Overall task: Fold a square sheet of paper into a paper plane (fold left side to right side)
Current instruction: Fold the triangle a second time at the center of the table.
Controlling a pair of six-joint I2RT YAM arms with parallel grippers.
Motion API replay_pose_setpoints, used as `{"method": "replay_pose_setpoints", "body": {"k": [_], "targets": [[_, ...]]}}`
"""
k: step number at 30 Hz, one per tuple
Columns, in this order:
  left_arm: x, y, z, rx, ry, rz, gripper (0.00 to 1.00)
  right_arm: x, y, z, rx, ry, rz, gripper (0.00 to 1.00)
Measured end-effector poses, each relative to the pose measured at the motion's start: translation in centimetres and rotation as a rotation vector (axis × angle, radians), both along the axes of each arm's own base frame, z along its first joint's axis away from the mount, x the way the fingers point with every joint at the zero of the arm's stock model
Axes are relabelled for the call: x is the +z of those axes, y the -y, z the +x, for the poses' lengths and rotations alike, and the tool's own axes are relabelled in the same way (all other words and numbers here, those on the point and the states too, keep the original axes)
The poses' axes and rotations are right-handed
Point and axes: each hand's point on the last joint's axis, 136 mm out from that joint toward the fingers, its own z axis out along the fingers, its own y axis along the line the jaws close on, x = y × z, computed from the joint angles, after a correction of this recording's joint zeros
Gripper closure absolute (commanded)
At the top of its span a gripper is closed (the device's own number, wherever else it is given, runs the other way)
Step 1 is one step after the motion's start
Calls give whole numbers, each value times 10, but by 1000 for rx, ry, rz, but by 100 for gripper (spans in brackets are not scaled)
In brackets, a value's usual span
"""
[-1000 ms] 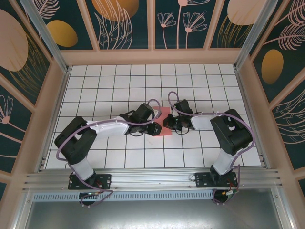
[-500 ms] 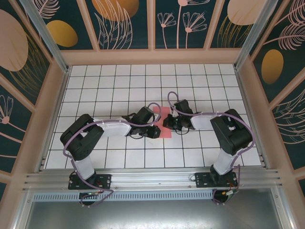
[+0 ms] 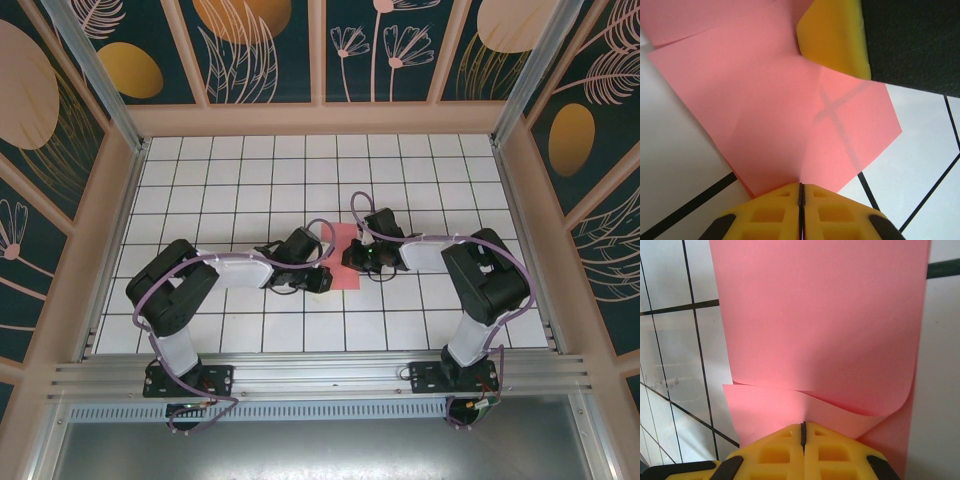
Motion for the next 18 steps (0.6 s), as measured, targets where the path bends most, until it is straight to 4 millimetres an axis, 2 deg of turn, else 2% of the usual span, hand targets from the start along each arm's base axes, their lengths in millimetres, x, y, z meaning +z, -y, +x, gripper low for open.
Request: {"method": "replay_pose_setpoints", "body": {"k": [12,18], "targets": [[1,-14,-7,32,14,3,99,0,0,-1,11,5,-5,100],[7,-25,-12,51,2,15,97,0,0,-1,11,5,-5,100]]}}
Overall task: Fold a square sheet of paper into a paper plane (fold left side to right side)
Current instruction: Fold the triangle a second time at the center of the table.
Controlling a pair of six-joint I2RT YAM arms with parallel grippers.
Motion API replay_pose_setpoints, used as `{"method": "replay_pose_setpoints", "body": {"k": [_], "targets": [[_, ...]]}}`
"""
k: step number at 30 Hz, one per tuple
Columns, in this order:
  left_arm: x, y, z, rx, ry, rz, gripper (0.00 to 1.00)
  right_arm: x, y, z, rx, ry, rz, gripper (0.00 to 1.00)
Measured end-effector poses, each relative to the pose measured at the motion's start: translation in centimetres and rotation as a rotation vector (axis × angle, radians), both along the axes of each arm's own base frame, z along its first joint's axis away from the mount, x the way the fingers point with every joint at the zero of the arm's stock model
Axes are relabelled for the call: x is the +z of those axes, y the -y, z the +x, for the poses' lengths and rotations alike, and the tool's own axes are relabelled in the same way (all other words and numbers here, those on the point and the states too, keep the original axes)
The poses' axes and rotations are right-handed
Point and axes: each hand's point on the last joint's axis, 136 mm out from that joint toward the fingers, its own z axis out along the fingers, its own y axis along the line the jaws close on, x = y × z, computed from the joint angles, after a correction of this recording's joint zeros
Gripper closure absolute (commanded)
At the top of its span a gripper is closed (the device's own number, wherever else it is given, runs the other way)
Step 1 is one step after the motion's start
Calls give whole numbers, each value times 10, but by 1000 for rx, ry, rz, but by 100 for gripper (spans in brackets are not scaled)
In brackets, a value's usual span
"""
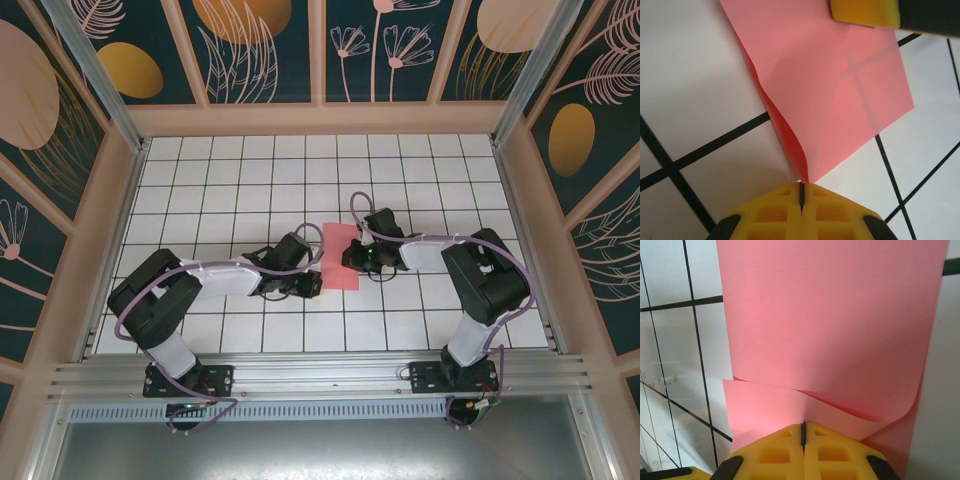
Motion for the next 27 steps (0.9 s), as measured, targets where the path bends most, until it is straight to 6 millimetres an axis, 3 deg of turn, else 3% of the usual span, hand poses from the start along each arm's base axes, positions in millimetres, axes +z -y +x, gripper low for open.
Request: {"method": "replay_pose_setpoints", "body": {"k": [9,19,27], "targets": [[24,14,15,0,44,-49,89,0,0,0,0,0,0,100],[-7,12,17,6,2,17,89,0,0,0,0,0,0,100],[-8,15,19,-3,8,16,92,8,5,-2,-10,19,-9,100]]}}
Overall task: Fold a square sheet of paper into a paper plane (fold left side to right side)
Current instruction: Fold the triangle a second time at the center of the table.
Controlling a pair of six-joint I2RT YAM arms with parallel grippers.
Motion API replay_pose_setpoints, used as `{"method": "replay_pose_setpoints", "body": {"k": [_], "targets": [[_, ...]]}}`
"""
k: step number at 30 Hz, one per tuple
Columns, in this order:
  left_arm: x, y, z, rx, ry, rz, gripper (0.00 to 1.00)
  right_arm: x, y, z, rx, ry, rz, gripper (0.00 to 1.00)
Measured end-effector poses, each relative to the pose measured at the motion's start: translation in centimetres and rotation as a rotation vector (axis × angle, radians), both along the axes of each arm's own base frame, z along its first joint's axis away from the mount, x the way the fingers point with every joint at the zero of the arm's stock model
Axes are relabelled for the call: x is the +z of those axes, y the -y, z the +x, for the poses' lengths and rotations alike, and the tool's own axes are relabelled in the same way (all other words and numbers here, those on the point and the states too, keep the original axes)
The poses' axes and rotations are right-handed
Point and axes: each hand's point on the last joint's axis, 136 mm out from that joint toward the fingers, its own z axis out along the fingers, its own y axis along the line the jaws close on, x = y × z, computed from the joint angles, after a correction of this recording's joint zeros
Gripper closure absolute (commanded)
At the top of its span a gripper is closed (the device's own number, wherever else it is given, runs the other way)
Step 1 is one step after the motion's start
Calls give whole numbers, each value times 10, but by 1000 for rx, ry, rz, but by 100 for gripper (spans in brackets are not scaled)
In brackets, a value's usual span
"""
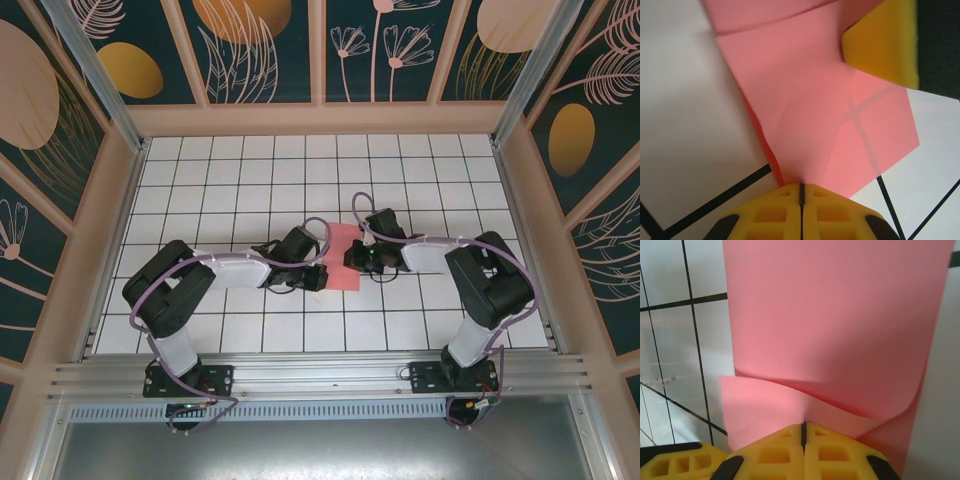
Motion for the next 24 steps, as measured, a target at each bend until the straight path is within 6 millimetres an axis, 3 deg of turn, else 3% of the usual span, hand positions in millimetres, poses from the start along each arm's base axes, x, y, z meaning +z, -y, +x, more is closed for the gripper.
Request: {"method": "replay_pose_setpoints", "body": {"k": [7,12,19,24], "targets": [[0,0,0,-6,5,2,93,30,-14,-9,40,76,34,100],[0,-1,1,-6,10,6,95,22,-27,-23,90,58,26,100],[0,-1,1,-6,10,6,99,-1,-25,-28,95,6,-10,100],[0,-1,1,-4,12,9,100,-5,-24,-28,91,0,-22,100]]}}
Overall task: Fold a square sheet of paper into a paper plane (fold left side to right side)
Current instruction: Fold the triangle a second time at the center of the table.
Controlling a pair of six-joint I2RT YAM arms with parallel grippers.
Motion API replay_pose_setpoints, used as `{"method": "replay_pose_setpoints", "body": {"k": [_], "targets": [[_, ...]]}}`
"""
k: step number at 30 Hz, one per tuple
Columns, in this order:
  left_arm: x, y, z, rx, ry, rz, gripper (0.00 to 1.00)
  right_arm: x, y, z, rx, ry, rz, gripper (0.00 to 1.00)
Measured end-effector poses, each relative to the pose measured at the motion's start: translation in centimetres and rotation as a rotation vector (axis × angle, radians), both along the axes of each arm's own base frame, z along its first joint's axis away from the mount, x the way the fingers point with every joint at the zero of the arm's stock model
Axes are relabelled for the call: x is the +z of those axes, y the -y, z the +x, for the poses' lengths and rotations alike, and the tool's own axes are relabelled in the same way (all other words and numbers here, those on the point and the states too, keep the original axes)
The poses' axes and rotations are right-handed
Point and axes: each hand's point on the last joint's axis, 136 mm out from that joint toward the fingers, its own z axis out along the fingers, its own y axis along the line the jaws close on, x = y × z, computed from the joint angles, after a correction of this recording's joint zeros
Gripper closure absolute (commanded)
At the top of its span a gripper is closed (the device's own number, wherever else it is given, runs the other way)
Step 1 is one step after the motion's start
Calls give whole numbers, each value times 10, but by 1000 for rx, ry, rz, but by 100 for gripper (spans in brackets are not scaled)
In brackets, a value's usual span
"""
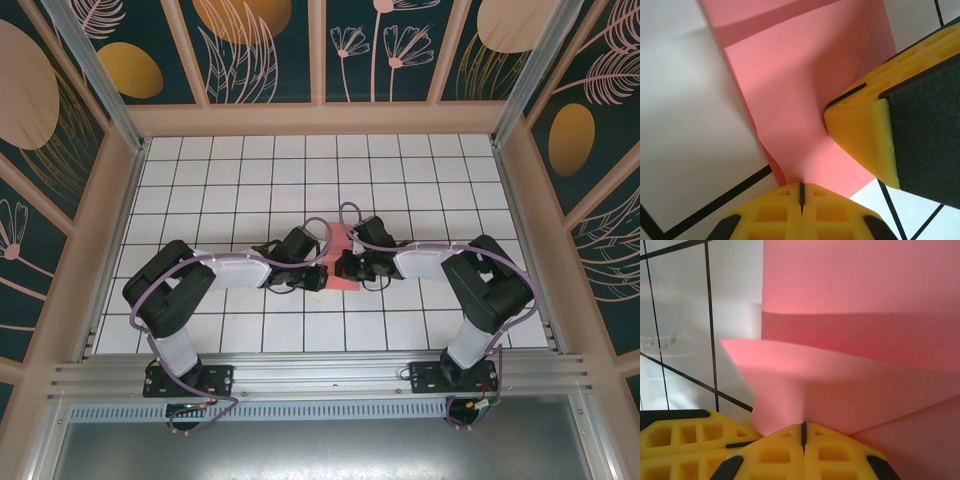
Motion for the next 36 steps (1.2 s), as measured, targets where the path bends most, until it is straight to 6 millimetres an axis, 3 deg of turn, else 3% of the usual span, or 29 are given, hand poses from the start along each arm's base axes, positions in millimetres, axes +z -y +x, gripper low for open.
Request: {"method": "replay_pose_setpoints", "body": {"k": [9,36], "targets": [[0,0,1,3,5,3,100,-2,6,6,-3,6,-14,100],[1,1,7,13,33,-5,100,-1,55,63,-98,51,-32,100]]}}
